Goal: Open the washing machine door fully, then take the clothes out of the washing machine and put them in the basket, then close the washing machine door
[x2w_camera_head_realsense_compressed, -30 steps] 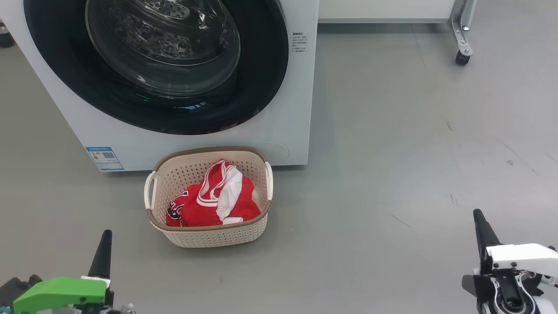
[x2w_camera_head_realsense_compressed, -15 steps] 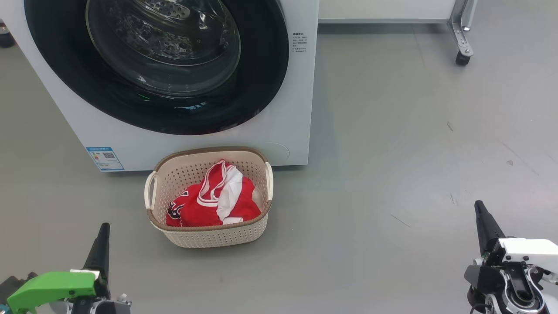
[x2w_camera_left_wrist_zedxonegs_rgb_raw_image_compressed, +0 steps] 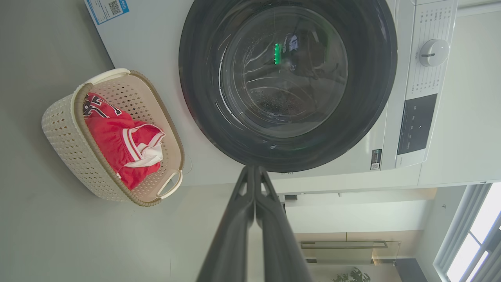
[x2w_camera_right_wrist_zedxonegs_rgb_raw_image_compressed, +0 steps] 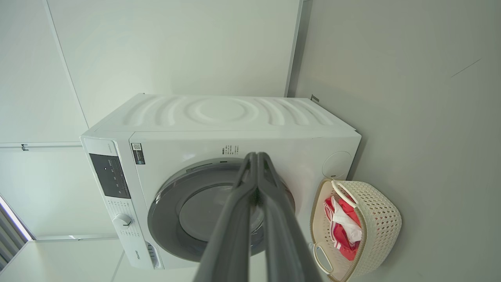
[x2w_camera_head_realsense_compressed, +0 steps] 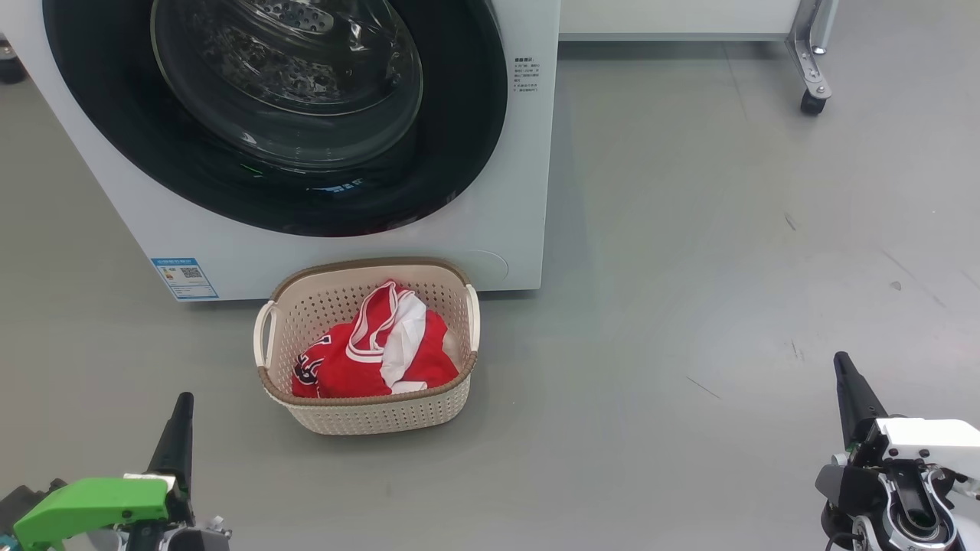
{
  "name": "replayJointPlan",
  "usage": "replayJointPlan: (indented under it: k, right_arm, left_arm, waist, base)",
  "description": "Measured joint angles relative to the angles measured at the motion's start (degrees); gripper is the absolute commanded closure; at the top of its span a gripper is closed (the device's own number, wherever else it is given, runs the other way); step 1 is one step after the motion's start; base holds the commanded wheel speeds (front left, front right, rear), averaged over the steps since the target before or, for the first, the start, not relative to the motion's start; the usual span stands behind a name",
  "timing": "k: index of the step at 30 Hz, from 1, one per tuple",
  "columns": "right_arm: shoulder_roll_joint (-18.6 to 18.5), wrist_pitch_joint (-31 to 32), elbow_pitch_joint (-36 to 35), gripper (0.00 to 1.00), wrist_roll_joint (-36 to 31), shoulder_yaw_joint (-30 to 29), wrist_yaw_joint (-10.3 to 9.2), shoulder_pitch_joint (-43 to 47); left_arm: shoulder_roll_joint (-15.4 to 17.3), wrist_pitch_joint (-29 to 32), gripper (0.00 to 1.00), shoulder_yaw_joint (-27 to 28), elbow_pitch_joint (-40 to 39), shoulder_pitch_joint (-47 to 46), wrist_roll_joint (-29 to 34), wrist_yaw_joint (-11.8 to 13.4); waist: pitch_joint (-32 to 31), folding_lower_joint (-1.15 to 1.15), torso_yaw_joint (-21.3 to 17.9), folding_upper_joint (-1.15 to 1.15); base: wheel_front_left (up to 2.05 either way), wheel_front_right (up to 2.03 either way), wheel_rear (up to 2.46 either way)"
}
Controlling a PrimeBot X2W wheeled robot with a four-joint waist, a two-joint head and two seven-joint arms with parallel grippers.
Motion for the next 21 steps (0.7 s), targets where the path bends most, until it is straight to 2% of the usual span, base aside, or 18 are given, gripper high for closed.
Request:
replayJointPlan:
  k: [21]
  right_arm:
    - [0.0,0.01,0.0,1.0,0.0,-0.03,0.0,-0.01]
  left_arm:
    - [-0.02,0.16,1.0,0.08,0.09,-0.02,0.0,0.0]
  waist:
    - [0.0,0.0,0.0,0.0]
  base:
    - [0.0,0.0,0.0]
